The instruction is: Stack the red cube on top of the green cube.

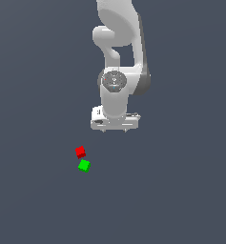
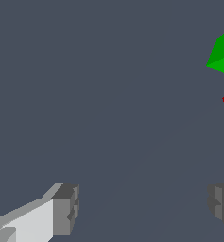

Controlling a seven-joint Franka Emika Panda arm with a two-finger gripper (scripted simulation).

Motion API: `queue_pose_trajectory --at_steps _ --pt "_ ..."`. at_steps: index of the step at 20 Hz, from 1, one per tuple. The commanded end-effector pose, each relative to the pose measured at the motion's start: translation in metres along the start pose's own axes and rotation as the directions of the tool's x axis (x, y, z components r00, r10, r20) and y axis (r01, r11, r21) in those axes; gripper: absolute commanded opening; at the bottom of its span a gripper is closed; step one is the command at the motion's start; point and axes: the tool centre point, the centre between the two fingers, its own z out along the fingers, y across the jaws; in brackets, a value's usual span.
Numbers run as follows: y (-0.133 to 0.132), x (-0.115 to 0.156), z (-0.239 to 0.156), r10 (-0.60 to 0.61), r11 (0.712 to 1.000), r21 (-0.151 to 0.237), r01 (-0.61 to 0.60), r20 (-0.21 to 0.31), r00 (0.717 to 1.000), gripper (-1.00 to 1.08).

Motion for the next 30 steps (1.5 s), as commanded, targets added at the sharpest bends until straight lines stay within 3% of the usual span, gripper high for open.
queue_pose_trajectory --at_steps 1,13,30 --pt "0.000 0.000 0.000 0.000 1.000 0.000 0.000 0.000 1.000 1.00" --pt "0.028 0.004 0.008 -0.059 0.998 -0.007 0.059 -0.014 0.998 1.00" --pt "0.138 0.040 0.039 -0.293 0.956 -0.042 0.290 -0.069 0.954 1.00"
